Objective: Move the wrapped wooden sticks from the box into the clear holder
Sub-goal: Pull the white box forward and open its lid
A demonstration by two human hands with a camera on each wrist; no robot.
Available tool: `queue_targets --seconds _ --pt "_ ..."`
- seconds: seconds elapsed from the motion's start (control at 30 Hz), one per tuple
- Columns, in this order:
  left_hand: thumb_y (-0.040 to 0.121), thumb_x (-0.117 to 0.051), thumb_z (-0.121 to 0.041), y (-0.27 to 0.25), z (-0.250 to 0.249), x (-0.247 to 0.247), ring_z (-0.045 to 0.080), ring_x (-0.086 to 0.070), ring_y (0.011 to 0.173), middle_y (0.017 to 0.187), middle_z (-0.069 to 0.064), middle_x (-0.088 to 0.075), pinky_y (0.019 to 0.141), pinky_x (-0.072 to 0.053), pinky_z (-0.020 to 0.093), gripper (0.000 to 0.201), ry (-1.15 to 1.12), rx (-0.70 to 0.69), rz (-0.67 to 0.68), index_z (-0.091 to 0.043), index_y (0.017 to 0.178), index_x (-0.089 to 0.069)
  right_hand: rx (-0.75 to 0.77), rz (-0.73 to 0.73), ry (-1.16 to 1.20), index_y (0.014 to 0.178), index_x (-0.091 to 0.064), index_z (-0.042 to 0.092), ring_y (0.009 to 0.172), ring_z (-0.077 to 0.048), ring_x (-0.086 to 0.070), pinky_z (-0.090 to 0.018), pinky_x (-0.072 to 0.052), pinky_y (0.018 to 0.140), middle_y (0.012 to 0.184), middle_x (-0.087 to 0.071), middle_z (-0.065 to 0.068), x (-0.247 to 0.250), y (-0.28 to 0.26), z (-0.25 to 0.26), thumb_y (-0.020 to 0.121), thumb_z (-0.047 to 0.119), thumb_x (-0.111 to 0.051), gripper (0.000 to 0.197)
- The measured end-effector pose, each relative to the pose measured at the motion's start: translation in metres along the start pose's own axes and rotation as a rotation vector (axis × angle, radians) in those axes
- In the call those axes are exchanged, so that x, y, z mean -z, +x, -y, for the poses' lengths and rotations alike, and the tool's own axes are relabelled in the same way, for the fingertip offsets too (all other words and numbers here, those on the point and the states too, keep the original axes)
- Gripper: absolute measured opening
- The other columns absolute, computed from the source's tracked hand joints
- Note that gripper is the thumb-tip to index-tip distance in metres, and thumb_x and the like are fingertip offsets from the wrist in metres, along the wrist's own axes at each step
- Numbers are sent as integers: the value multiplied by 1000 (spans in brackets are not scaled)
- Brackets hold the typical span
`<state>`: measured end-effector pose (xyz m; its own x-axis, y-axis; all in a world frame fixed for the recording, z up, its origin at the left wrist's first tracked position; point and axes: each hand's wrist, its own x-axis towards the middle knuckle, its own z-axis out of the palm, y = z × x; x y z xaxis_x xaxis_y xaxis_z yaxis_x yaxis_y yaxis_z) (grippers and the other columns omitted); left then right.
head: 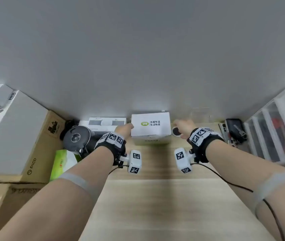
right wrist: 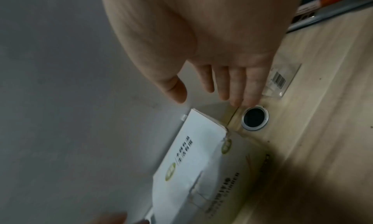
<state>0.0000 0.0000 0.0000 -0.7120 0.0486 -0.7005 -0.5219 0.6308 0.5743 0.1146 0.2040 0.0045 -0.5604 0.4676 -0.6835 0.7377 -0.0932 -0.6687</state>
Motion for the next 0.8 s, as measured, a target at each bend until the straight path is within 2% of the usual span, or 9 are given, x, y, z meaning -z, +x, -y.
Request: queue_targets --seconds 0.07,0.2,0.33,0.37,0.43,0.47,0.57,0.7,0.8 --pt "98 -56 -22 1 -2 -7 37 -54 126 145 24 -52 87 -41 35 46 15 -45 24 1 138 -54 21 -1 -55 133 -52 1 118 -37 -55 -48 -47 101 112 -54 -13 -7 3 0 92 23 -56 46" --pt "98 -57 -18 0 3 -14 23 -46 102 145 24 -51 88 -43 38 45 20 -70 77 0 139 -53 7 60 -104 126 -53 7 104 -31 -62 -49 -51 98 106 -57 -10 -22 4 -6 92 25 -57 39" --pt "96 -58 -17 -4 9 -13 25 -49 98 113 14 -54 91 -50 43 44 43 -76 62 0 137 -54 11 70 -95 105 -55 12 91 -31 -71 -48 -53 95 85 -57 1 -27 -3 -9 94 16 -53 13" --pt "96 -60 -17 -5 11 -12 26 -51 96 109 11 -53 92 -52 44 43 55 -82 54 0 135 -56 4 84 -104 101 -56 12 90 -30 -72 -42 -56 86 83 -57 1 -27 -4 -10 94 15 -52 8" --pt "94 -61 -18 -10 17 -9 28 -52 93 106 11 -53 94 -53 47 42 78 -84 49 1 132 -58 -16 98 -170 98 -56 8 82 -28 -74 -30 -50 63 83 -58 -2 -28 -11 -10 94 16 -53 10" --pt "95 -61 -18 -15 20 -7 28 -51 93 106 12 -53 94 -53 47 41 85 -83 51 1 131 -58 -29 106 -194 96 -55 6 79 -29 -73 -28 -47 59 82 -58 -4 -28 -16 -11 94 17 -54 12" --pt "95 -60 -16 -27 31 -2 28 -51 90 105 12 -53 84 -52 44 38 117 -87 54 1 130 -59 -59 164 -273 90 -52 5 82 -32 -73 -30 -52 64 80 -62 -9 -31 -31 -16 95 20 -54 16" --pt "96 -57 -14 -49 53 5 23 -55 81 83 5 -58 61 -44 25 18 210 -106 40 -7 111 -61 -85 199 -293 116 -53 0 80 -30 -76 -38 -59 77 107 -67 -17 -38 -48 -33 93 26 -56 35" --pt "93 -60 -19 -65 73 11 26 -58 82 99 13 -64 69 -49 28 31 265 -89 44 0 118 -61 -99 209 -308 116 -55 0 75 -30 -76 -47 -59 83 109 -69 -20 -46 -66 -48 93 28 -56 37"
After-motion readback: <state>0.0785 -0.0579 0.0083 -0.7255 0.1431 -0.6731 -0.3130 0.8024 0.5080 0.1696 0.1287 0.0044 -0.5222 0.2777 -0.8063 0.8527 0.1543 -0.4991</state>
